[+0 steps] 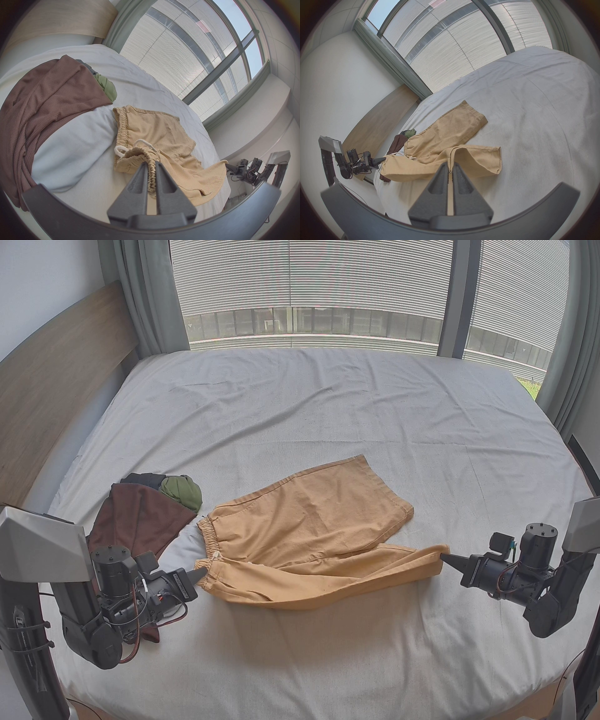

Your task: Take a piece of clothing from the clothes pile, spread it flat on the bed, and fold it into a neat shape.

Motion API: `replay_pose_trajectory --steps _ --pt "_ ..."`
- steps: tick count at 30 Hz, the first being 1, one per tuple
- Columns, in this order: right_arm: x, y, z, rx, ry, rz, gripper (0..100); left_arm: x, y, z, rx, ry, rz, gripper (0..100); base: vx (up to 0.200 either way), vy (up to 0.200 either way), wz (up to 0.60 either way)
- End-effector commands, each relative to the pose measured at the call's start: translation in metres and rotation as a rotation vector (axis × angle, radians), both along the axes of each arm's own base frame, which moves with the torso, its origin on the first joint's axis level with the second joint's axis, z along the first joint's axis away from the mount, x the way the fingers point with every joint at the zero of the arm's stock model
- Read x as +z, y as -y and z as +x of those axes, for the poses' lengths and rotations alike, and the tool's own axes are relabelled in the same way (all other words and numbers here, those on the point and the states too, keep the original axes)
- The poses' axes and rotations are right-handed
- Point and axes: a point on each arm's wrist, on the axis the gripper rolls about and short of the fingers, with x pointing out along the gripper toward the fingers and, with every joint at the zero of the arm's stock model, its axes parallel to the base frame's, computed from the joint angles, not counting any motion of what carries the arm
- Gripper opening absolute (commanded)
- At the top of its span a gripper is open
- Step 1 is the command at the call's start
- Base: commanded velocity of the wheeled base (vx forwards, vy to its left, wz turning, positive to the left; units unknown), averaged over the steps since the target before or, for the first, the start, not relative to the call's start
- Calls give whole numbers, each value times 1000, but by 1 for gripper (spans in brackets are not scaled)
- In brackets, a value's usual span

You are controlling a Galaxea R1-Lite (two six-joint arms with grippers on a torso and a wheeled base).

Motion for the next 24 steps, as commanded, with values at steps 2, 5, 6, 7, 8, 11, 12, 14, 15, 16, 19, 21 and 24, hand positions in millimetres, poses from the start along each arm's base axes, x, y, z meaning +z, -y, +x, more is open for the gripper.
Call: replay_pose_trajectory --steps 2,5,6,7,8,11,12,14,15,16,19,21,24 --pt "17 -1 12 -2 60 14 0 8 2 6 23 32 -32 0 0 0 0" --pt "28 -2 21 -2 82 18 0 10 2 8 29 39 -45 0 0 0 0" --pt "30 -2 23 -4 82 20 0 10 2 8 29 39 -45 0 0 0 0" --pt "33 -2 26 -4 86 21 0 10 2 8 29 38 -46 0 0 0 0" --pt "36 -2 29 -4 88 21 0 11 2 8 29 41 -47 0 0 0 0" --pt "44 -1 38 -12 92 21 0 12 3 11 39 51 -49 0 0 0 0" --pt "47 -1 42 -13 95 21 0 12 3 11 46 51 -51 0 0 0 0" --pt "50 -1 46 -15 102 21 0 13 3 12 52 53 -56 0 0 0 0" --pt "53 -1 51 -16 111 22 0 13 4 14 57 59 -57 0 0 0 0" --pt "56 -1 54 -16 120 23 0 14 4 14 58 61 -57 0 0 0 0" --pt "63 -2 64 -15 118 23 0 16 5 17 69 67 -82 0 0 0 0" --pt "67 -3 68 -15 118 23 0 17 6 18 74 67 -94 0 0 0 0" --pt "69 -3 70 -15 120 23 0 17 7 20 81 68 -102 0 0 0 0"
